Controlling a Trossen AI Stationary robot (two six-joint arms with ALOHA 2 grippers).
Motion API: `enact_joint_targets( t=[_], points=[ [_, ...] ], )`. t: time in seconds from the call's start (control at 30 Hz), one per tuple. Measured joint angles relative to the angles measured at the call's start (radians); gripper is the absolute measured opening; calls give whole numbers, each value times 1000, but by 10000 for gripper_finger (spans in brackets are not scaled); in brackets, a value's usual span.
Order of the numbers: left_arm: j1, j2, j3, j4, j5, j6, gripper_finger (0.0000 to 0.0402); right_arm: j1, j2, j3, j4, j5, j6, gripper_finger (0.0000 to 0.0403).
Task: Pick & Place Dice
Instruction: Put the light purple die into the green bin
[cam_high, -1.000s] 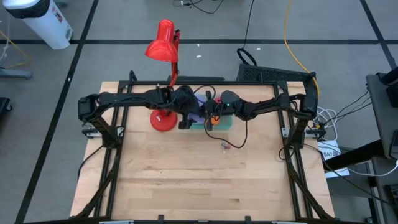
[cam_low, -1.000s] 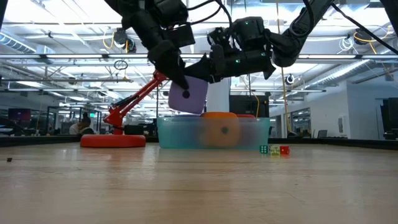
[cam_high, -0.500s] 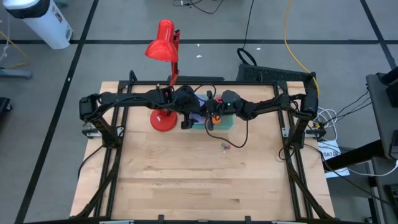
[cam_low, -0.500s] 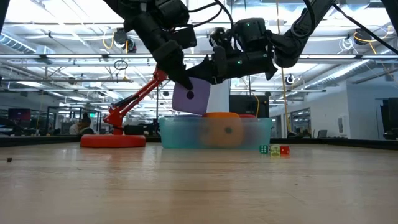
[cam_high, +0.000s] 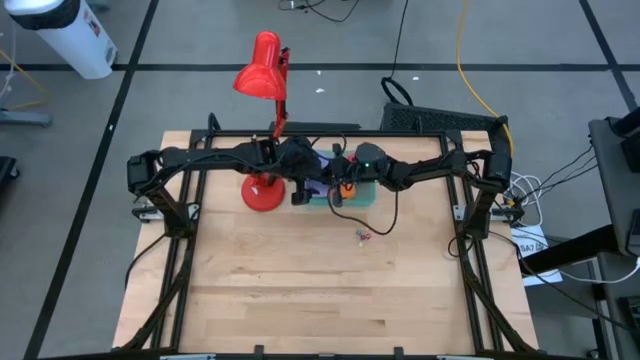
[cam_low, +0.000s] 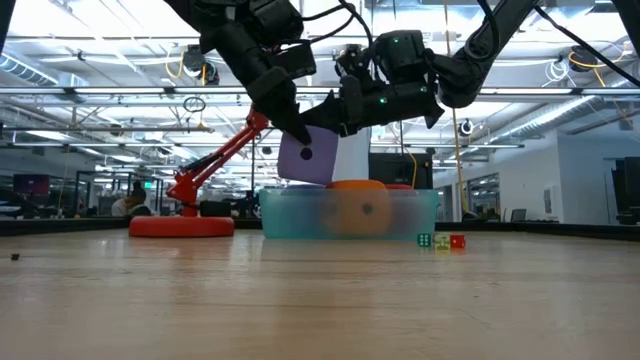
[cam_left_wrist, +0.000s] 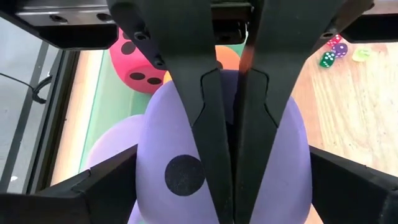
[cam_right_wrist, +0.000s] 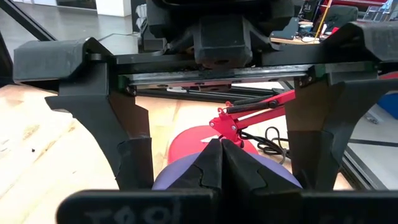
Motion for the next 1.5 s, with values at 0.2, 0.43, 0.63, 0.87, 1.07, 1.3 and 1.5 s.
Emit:
enact_joint_targets(
  t=[0.2, 0.43, 0.63, 0.87, 1.07, 1.3, 1.5],
  points=[
    [1, 0, 0, 0, -16, 9, 400, 0, 1, 0, 0, 2, 0, 0],
    [1, -9, 0, -5, -66, 7, 400, 0, 2, 0, 4, 6, 0, 0],
    [-3, 1, -12, -6, -74, 36, 400, 1, 4, 0, 24, 4, 7, 0],
    [-12, 5, -73, 83, -76, 95, 400, 18, -9, 0, 96, 4, 48, 0],
    [-9, 6, -83, 88, -83, 103, 400, 64, -42, -3, 121, 9, -14, 0],
    [-8, 7, -85, 98, -79, 103, 400, 134, -52, -5, 122, 182, -173, 0],
    [-19, 10, -87, 112, -61, 99, 400, 118, -56, -1, 80, 190, -147, 0]
  ],
)
